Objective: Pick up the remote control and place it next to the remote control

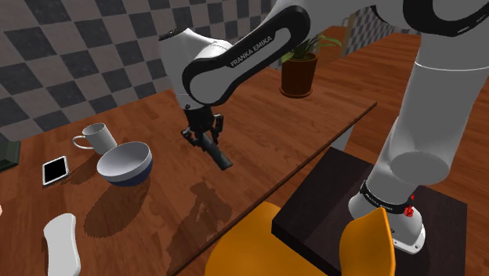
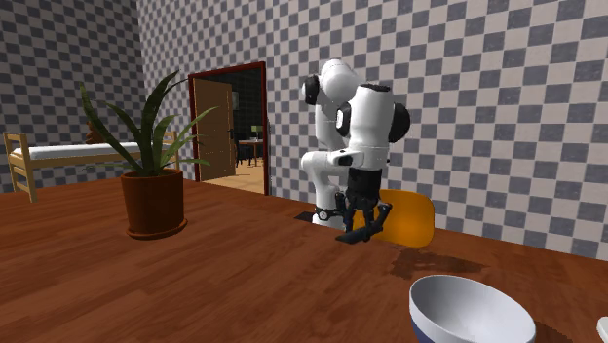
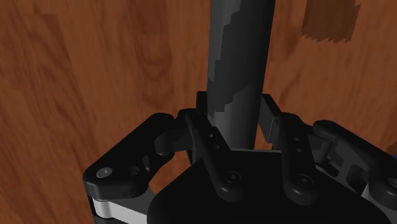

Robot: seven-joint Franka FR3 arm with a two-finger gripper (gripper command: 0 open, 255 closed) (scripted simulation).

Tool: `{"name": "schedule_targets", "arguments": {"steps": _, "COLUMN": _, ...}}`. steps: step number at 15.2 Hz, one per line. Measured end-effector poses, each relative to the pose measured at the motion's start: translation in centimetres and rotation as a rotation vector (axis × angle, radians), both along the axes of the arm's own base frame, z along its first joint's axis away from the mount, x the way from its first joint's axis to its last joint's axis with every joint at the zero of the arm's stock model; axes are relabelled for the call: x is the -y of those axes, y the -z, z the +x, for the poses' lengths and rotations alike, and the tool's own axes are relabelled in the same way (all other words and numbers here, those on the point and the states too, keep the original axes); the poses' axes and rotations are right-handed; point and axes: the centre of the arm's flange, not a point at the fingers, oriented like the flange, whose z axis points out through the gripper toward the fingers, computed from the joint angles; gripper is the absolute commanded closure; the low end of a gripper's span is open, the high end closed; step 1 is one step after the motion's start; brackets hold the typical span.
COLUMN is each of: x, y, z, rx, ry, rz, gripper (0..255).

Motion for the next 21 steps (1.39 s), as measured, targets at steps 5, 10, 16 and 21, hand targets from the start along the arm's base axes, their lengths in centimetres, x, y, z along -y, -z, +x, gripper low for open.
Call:
{"name": "schedule_targets", "arguments": {"steps": 5, "x": -6.4, "y": 0.1, "z": -0.6, "rx": 0.000, "ry": 0.000, "rz": 0.000, "gripper": 255}}
{"name": "schedule_targets", "arguments": {"steps": 10, "x": -13.3, "y": 0.1, "z": -1.3, "rx": 0.000, "ry": 0.000, "rz": 0.000, "gripper": 255}}
{"name": "schedule_targets", "arguments": {"steps": 16, "x": -21.1, "y": -0.1, "z": -1.9, "rx": 0.000, "ry": 0.001, "rz": 0.000, "gripper": 255}}
{"name": "schedule_targets", "arguments": {"steps": 21, "x": -22.4, "y": 2.0, "z": -2.2, "rx": 0.000, "ry": 0.002, "rz": 0.000, "gripper": 255}}
